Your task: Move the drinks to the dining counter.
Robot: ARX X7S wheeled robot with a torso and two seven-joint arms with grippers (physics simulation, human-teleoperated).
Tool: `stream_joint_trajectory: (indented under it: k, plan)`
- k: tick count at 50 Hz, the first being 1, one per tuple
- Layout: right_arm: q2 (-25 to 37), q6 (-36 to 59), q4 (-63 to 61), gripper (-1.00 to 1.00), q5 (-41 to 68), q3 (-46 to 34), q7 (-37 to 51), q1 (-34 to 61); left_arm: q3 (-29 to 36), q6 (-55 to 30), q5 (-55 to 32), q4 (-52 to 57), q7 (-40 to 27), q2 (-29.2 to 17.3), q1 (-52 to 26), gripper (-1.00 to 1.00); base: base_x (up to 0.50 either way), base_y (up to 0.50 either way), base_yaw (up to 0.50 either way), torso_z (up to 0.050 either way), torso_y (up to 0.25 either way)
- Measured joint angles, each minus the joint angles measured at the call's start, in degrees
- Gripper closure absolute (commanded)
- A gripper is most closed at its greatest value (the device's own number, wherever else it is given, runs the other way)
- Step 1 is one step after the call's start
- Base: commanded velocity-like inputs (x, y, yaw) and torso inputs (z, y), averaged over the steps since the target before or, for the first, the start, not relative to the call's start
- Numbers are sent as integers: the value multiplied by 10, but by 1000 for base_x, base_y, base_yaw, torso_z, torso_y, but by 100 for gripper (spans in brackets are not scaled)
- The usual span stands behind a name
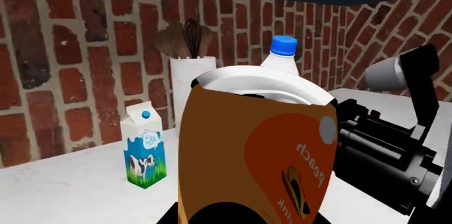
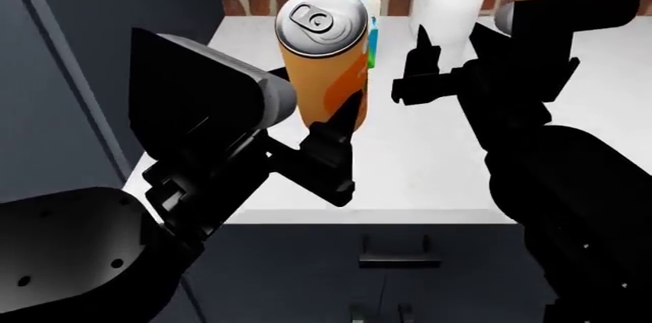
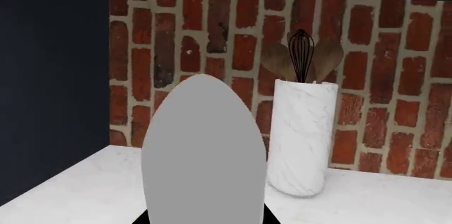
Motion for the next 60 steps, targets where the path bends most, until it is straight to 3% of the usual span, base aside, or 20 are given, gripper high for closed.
stream_joint_trajectory:
  k: [12,51,60]
  plan:
    - [5,2,-17,100,1,-9,0,2,1,8,-2,2,4,-5,4,100,-498,176,0,1,0]
    - [16,-15,-27,100,8,-26,-7,-2,9,28,10,1,19,-18,13,100,-438,399,0,0,0]
    - [23,-21,-30,100,-2,-33,-2,-5,13,33,10,2,22,-19,15,100,-38,194,0,1,0]
